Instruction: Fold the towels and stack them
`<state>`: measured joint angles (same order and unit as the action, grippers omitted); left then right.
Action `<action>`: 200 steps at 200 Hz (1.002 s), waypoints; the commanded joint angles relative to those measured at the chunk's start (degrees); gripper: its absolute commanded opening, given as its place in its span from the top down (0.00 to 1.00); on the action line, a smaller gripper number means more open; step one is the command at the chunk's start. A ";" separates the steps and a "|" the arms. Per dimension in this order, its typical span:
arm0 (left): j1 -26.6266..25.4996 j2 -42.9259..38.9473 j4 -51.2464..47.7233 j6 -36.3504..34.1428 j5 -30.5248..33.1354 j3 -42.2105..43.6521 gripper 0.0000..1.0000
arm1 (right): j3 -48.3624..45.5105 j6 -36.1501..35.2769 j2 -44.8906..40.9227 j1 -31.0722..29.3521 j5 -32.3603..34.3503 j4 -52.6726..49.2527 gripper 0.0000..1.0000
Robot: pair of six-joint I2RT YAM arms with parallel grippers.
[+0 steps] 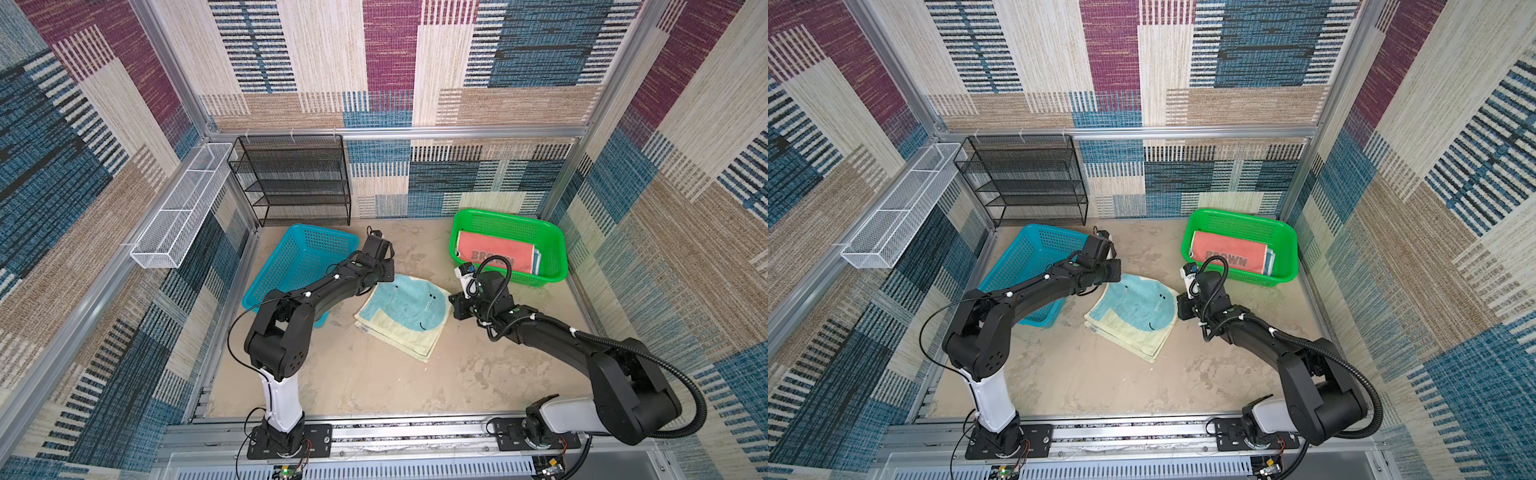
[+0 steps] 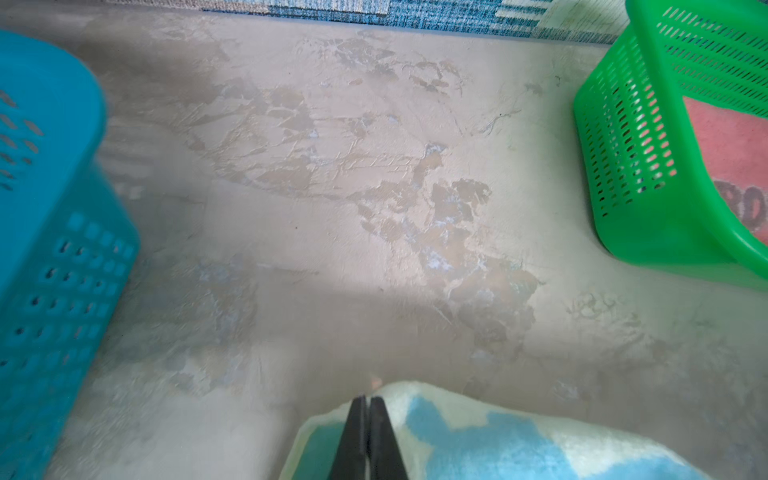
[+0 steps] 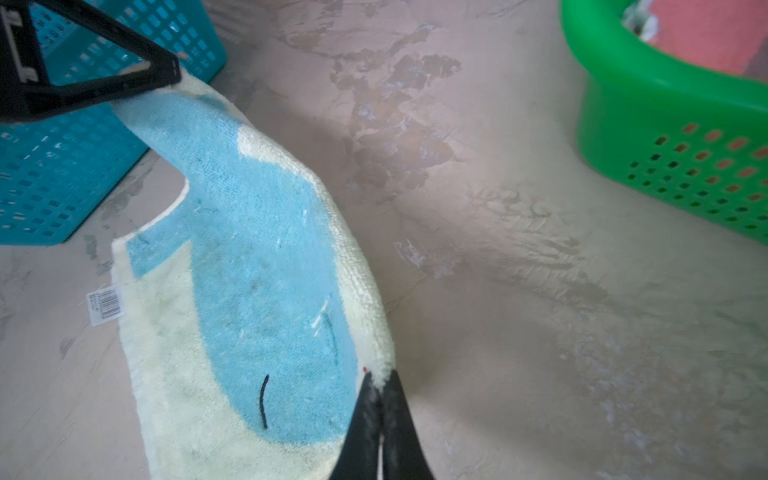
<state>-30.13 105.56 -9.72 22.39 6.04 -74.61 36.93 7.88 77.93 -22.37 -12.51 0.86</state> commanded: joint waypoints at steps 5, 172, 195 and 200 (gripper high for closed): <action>0.21 -3.66 5.93 -1.04 1.16 4.32 1.00 | -1.86 -0.07 -2.41 -0.16 -7.58 -0.41 1.00; 0.22 -18.04 10.93 4.70 0.36 28.02 1.00 | -12.36 7.48 -10.65 -13.44 -18.87 -0.85 1.00; 0.26 -18.03 12.26 5.58 0.65 29.79 1.00 | -13.14 8.40 -9.16 -15.11 -19.72 0.50 1.00; 0.26 -17.93 12.29 5.69 0.80 29.94 1.00 | -13.35 8.53 -8.88 -15.32 -20.28 0.74 0.98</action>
<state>-29.91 87.44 -0.10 26.50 5.89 -45.67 24.21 14.33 67.99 -36.82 -30.46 -1.34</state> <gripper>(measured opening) 0.060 0.050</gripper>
